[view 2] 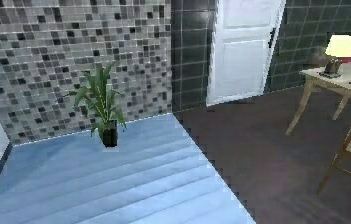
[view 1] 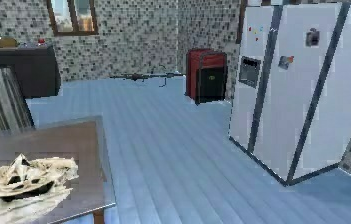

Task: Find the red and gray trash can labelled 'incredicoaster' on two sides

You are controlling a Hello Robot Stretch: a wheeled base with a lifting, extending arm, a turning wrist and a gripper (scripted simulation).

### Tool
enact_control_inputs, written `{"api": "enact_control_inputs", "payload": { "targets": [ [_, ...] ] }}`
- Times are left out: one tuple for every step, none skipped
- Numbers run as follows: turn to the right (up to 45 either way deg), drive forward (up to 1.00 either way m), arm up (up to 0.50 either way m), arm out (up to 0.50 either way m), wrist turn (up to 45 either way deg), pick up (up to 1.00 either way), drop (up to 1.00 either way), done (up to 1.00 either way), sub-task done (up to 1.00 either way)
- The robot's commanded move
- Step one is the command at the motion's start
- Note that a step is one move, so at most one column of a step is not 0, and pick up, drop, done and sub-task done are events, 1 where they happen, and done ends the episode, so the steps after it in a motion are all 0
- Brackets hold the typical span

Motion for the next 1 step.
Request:
{"api": "enact_control_inputs", "payload": {
  "targets": [
    [6.0,0.00,0.00,0.00,0.0,0.00,0.00,0.00,0.00]
  ]
}}
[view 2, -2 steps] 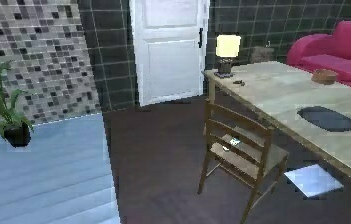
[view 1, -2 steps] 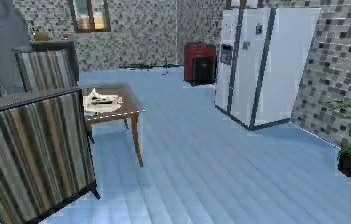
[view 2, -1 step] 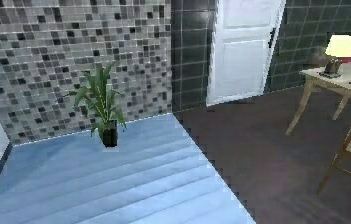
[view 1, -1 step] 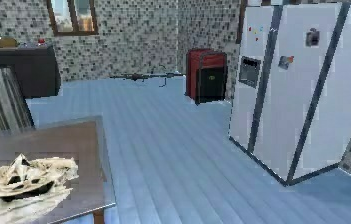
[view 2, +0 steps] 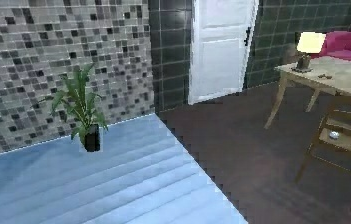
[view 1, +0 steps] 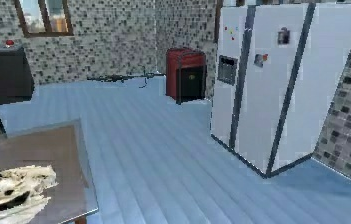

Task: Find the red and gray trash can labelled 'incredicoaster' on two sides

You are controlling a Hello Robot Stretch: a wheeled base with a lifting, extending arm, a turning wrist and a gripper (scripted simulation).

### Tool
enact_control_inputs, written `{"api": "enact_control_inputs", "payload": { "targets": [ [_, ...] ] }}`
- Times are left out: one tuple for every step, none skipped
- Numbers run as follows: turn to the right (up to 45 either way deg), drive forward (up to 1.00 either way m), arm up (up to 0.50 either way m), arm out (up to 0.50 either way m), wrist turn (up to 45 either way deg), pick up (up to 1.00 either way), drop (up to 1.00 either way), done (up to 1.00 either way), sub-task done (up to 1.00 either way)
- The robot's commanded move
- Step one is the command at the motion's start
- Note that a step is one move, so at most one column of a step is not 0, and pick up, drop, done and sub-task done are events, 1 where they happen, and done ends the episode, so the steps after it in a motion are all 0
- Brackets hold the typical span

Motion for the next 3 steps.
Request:
{"api": "enact_control_inputs", "payload": {
  "targets": [
    [0.0,0.75,0.00,0.00,0.0,0.00,0.00,0.00,0.00],
    [-9.0,0.00,0.00,0.00,0.0,0.00,0.00,0.00,0.00],
    [0.0,1.00,0.00,0.00,0.0,0.00,0.00,0.00,0.00]
  ]
}}
